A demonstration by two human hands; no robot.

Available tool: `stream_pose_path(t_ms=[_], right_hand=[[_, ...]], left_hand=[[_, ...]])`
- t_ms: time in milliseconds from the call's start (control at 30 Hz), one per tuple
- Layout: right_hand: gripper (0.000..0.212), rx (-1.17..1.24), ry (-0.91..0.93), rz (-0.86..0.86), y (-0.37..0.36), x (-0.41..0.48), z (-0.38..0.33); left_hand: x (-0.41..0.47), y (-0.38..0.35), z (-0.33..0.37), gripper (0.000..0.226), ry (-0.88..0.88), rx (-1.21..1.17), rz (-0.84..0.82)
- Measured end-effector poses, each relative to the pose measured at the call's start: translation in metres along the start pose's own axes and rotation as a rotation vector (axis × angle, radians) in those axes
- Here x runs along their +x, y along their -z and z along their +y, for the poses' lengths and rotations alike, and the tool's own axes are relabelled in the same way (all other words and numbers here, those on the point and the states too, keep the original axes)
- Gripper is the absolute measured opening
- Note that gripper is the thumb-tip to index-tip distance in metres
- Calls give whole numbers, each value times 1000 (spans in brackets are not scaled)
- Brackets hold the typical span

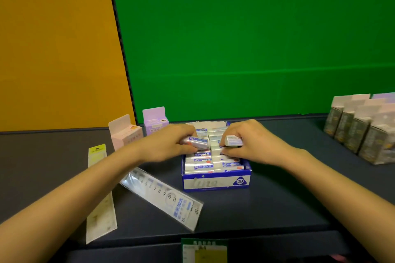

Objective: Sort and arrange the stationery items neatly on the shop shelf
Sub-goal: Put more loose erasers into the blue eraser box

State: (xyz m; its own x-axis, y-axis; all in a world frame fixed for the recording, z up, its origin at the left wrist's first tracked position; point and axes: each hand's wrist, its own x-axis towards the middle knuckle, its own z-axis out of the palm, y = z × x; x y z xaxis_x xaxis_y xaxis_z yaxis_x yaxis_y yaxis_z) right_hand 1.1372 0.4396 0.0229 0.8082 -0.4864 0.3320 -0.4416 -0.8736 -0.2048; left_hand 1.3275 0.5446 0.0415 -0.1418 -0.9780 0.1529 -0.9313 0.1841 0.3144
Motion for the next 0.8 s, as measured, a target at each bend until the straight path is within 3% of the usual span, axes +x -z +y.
stream_pose_path(t_ms=[267, 800], right_hand=[[25, -4, -1, 17, -1, -3, -2], [25, -30, 21, 27, 0, -3, -1]], left_hand=[[-6, -12, 1, 29, -28, 156, 123], [-4, -16, 10, 22, -47, 304, 148]])
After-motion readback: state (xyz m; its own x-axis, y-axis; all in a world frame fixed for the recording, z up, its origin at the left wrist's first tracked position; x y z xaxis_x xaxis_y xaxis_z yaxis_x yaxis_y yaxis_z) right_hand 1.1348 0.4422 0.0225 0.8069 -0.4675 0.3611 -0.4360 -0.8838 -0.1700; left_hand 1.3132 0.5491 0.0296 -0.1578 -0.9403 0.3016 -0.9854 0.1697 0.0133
